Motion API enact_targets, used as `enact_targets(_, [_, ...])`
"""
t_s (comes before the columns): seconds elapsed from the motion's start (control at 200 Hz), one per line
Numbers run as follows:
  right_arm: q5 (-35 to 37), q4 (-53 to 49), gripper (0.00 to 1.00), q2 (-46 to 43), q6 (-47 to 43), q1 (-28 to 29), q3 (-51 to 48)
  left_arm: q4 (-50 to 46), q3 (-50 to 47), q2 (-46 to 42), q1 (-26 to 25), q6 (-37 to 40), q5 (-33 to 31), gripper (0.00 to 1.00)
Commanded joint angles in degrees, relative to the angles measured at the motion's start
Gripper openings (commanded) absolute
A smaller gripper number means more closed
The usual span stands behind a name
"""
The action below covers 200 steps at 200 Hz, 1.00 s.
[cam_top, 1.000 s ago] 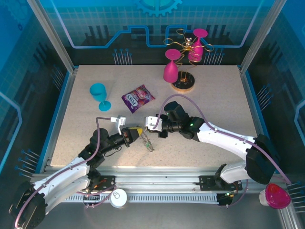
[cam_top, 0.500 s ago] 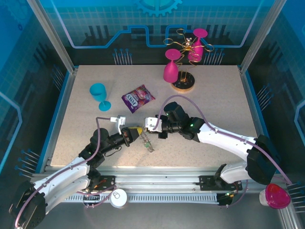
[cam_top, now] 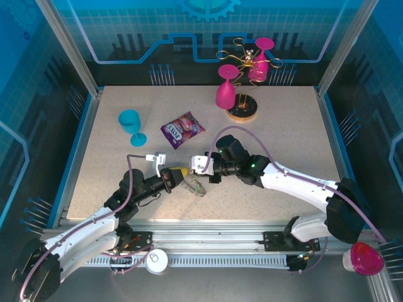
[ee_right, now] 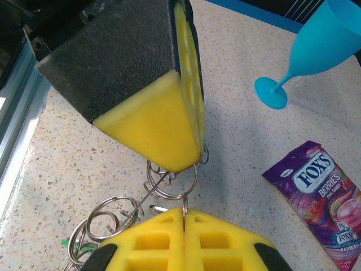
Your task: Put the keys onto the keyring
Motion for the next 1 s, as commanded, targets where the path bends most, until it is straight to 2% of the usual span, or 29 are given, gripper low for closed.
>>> enact_targets(0.0, [-1.4,-0.3,0.0,-0.2,-1.0,1.6,1.1,2.0,0.3,0.0,0.2,0.6,-0.8,0.0])
enact_targets(0.78, [-8.3,-5.3,0.01,0.5,-0.2,1.5,3.0,3.5,0.2,0.5,0.0,2.4,-2.1,0.0])
enact_targets(0.895, [-8.6,-5.6,0.04,0.6,0.1,1.5,3.1,4.5,0.2,1.0,0.0,2.8,-2.2,0.0])
enact_targets(0.996, [-9.2,-6.1,0.15,0.6,0.3,1.5,3.3,5.0,0.2,1.2,0.0,3.1,-2.4,0.0])
